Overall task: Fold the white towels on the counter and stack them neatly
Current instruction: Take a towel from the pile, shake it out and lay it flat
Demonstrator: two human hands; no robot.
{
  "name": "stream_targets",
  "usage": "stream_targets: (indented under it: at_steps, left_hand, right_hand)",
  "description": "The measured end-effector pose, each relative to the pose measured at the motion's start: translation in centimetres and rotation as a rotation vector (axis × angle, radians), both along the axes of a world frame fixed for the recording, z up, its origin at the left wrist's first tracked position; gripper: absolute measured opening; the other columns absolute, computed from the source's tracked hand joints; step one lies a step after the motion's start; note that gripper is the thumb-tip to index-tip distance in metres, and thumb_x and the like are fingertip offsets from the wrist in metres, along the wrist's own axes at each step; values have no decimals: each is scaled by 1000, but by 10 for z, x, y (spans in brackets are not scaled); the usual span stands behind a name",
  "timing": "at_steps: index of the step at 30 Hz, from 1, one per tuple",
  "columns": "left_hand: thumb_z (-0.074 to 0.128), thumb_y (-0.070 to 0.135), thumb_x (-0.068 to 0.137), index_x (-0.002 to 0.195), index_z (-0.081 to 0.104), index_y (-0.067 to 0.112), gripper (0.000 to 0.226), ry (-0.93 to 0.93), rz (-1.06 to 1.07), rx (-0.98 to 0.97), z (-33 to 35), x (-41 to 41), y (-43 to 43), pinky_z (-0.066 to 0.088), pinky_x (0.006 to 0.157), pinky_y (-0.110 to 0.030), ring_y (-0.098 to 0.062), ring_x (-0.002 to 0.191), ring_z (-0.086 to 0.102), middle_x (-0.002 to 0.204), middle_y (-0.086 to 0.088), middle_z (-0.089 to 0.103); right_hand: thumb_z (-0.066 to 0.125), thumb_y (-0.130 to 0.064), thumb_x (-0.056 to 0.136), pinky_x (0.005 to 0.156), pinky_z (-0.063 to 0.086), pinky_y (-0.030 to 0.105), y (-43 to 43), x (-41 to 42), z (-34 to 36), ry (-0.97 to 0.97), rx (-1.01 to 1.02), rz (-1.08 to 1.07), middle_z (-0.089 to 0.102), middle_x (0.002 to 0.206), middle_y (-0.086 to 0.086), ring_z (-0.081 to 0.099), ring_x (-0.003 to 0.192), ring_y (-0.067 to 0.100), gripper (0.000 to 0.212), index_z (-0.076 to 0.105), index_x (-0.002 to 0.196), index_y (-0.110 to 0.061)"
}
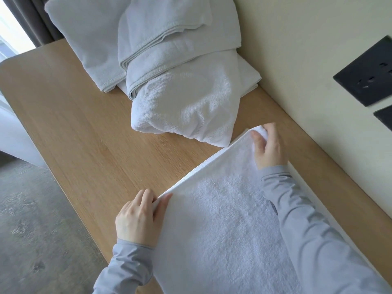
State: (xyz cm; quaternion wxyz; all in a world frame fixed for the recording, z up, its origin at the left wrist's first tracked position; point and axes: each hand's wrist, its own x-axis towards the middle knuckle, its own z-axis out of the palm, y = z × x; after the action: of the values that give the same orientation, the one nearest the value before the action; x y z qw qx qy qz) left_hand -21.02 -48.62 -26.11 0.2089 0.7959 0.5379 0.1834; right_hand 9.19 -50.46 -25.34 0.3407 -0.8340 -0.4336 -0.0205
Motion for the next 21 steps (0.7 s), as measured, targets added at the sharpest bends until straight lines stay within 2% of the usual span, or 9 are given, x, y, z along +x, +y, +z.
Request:
stream_targets:
  at_steps: [3,7,9,12,16,17,19,20,21]
  left_hand:
    - [20,64,92,58,44,7,71,-29,8,-17,2,-1,0,33,41,-28,-27,41,41,51,-3,46]
    - [16,67,90,58,44,6,74,-22,-9,-16,4,-1,4,32,43,-24,-28,39,42,50,-4,47]
    - [16,68,88,59,44,7,74,-11,-23,-27,4,-2,8,34,44,-25,-29,39,43,50,-3,48]
    - [25,65,82,60,41,12,60,24,1,-51,3,-2,12,34,45,-27,-27,42,39,52,0,46]
    - [13,70,85,65,50,9,74,116,30,-35,3,1,10,37,46,-27,-29,46,50,58,-2,52]
    - [18,65,87,68,53,8,70,125,31,-29,5,2,9,38,48,-29,-30,51,53,62,-4,54]
    - [33,37,88,79,60,5,43,118,48,61,10,7,6,42,58,-38,-34,68,58,77,-12,59]
    - [36,21,83,86,62,3,32,108,52,120,13,11,2,43,64,-41,-36,76,59,87,-15,61]
    - [37,10,76,92,64,3,33,95,20,176,17,18,-5,42,70,-42,-38,83,60,96,-16,63]
  right_hand:
    - [54,-28,88,52,30,29,4,-3,-2,-122,-91,-14,56,60,18,55,52,38,33,56,92,5]
    - [57,-23,91,48,31,29,13,0,-3,-266,-268,43,55,51,21,54,44,37,29,55,91,6]
    - [51,-29,94,50,32,31,17,6,-4,-281,-346,60,57,56,22,56,50,38,32,53,96,3]
    - [46,-33,95,53,31,33,22,11,-7,-263,-451,68,60,67,23,59,63,40,32,48,100,-2]
    - [51,-35,92,56,33,33,23,4,0,-236,-491,-24,63,85,19,60,77,39,32,45,110,-8]
    - [53,-33,91,60,36,34,21,1,5,-246,-464,-87,62,93,17,59,84,37,34,46,114,-8]
    - [52,-17,90,73,39,38,12,-13,14,-334,-304,-131,59,102,14,56,93,35,26,52,113,-5]
    - [48,-4,86,79,38,39,6,-27,17,-360,-175,-68,61,103,14,57,93,35,23,56,108,-3]
    - [45,6,80,83,38,39,-2,-44,19,-350,-57,51,63,102,14,59,93,35,29,60,104,-1]
